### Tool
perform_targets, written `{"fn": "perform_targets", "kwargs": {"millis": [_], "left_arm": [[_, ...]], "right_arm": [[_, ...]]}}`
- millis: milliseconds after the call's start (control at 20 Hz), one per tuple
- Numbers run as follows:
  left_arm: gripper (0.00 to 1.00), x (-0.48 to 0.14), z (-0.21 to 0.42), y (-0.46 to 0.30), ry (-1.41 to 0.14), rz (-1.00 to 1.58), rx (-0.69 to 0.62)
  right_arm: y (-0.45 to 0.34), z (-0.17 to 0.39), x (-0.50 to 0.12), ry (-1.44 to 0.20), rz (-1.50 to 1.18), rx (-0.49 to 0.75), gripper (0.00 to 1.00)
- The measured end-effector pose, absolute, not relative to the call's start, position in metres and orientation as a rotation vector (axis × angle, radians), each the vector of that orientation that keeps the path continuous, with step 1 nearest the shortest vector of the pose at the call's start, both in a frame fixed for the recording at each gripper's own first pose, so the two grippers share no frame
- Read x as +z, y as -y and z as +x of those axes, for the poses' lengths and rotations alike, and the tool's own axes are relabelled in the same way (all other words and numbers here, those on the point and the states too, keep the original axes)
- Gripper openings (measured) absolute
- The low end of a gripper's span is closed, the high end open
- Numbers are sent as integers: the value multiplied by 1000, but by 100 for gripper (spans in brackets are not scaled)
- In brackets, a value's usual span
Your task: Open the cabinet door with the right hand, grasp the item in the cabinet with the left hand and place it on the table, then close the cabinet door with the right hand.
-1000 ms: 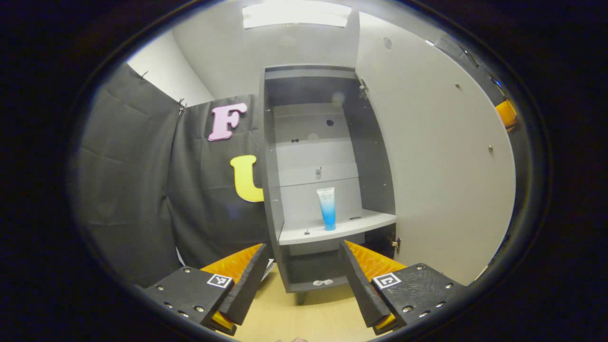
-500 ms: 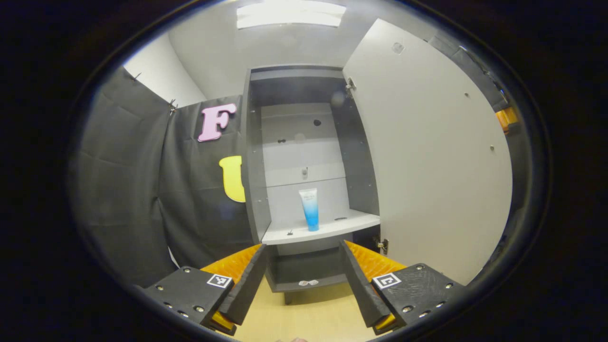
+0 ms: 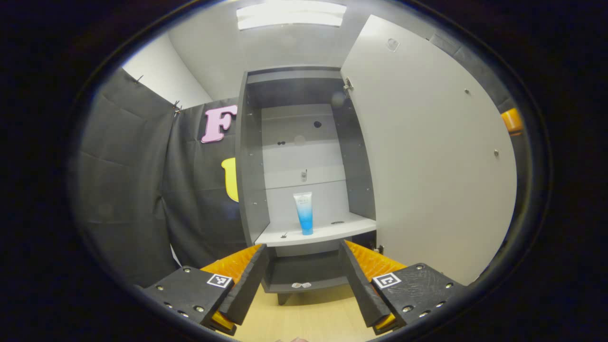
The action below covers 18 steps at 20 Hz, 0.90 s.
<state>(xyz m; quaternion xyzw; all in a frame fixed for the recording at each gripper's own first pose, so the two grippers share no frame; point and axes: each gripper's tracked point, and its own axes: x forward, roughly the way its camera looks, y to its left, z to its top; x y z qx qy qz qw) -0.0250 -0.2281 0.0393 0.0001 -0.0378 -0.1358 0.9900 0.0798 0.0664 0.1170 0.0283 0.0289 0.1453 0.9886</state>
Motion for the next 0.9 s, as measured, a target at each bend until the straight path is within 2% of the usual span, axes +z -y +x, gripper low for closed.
{"fn": "perform_targets", "kwargs": {"millis": [50, 150, 300, 400, 450, 550, 600, 650, 750, 850, 900], "left_arm": [[92, 42, -24, 229, 78, -3, -274], [90, 51, -17, 229, 84, 0, -272], [92, 63, -1, 227, 93, -9, -267], [89, 71, 14, 226, 96, -15, -266], [89, 74, 25, 226, 99, -17, -266], [90, 84, 50, 228, 114, -26, -268], [89, 89, 62, 230, 124, -29, -269], [89, 91, 76, 230, 127, -31, -267], [89, 96, 101, 235, 131, -38, -273], [89, 101, 127, 241, 133, -45, -289], [89, 102, 139, 245, 132, -43, -296]], "right_arm": [[-52, 82, 111, -62, 44, 240, 15], [-36, 78, 97, -80, 43, 190, 37], [-4, 85, 79, -89, 20, 56, 96], [11, 94, 69, -101, 15, -23, 96], [14, 100, 65, -112, 26, -44, 92], [17, 107, 59, -131, 59, -82, 92], [21, 109, 55, -136, 72, -104, 96], [25, 111, 54, -138, 82, -128, 93], [35, 113, 51, -146, 101, -179, 96], [43, 113, 47, -148, 123, -227, 92], [45, 114, 45, -150, 134, -247, 96]]}}
